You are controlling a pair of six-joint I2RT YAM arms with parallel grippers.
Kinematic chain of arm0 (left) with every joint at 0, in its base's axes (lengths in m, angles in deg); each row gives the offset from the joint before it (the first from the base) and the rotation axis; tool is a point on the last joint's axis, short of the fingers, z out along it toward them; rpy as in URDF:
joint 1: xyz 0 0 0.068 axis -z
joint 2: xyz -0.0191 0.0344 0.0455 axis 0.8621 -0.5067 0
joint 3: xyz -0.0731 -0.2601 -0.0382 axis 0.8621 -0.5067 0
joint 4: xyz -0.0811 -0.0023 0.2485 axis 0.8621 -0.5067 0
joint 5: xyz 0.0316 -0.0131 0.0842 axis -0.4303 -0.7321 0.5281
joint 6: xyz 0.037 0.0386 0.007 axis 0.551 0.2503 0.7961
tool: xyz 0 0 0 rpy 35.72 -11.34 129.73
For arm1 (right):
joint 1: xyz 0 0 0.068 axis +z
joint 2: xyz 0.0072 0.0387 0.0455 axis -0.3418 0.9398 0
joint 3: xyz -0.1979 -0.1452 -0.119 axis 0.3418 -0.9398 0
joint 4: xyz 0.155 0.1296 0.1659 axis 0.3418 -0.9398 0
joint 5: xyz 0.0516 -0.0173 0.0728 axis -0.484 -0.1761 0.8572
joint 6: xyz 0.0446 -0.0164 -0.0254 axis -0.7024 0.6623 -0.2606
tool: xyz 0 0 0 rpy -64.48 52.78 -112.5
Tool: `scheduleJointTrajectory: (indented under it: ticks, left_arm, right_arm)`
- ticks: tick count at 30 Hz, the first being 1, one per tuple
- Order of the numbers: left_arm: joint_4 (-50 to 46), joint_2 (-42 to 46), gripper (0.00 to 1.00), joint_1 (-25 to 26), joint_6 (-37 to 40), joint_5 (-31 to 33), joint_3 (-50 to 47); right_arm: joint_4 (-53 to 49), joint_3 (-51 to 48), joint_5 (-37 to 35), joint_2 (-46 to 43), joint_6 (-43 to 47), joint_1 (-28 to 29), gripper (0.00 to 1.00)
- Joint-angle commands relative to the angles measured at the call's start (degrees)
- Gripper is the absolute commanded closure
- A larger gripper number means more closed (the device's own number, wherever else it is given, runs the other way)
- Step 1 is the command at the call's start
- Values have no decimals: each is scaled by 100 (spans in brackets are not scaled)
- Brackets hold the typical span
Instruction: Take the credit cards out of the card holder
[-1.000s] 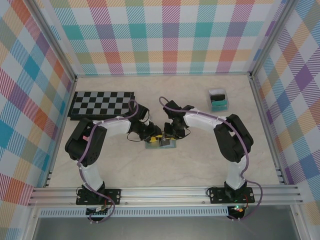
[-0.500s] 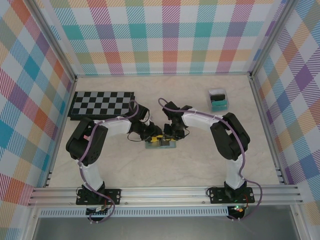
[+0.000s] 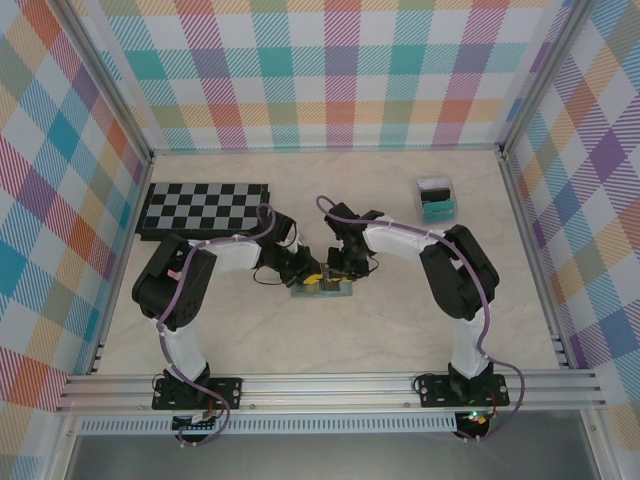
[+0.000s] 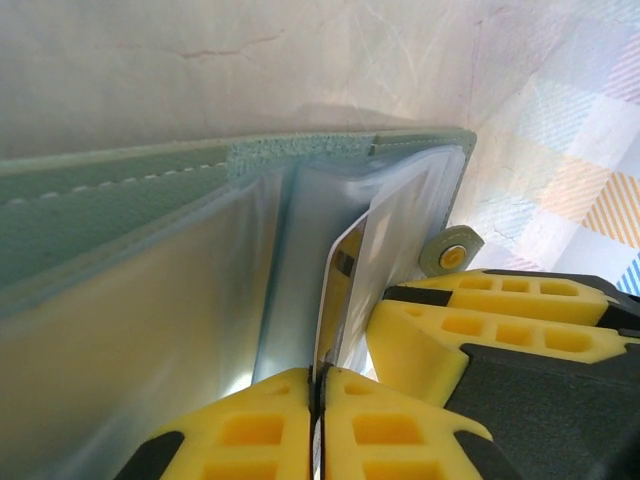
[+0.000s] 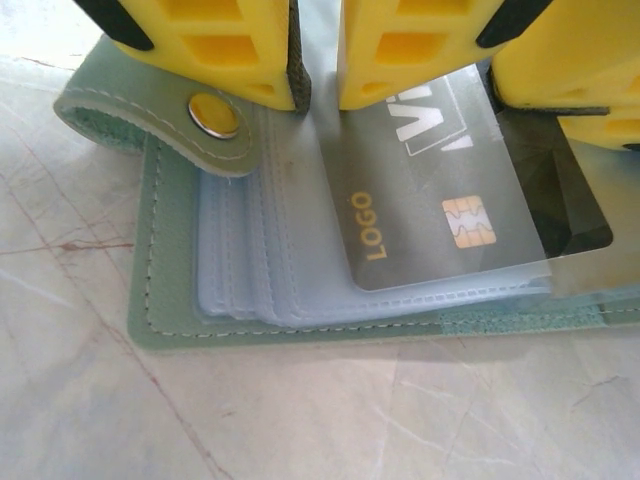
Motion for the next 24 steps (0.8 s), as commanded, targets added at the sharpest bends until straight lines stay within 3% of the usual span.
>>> scheduleJointTrajectory:
  ticks: [1,7,16,24]
  left_arm:
    - [-11,115,94,-71,80,-97,-144]
    - [-410,321,99,-200,358,-9,-213]
    - [-1815,989,100,-538,1377,297,140]
    - [-1878,1701,100,-746,1692,-129,363]
  right_arm:
    - [-232,46,49,262,-50,19,82]
    - [-259,-11,31,298,-111,11,82]
    - [-20,-125,41,-182,259,-67,78]
    - [1645,-987,1227,-1643,734,-295,52]
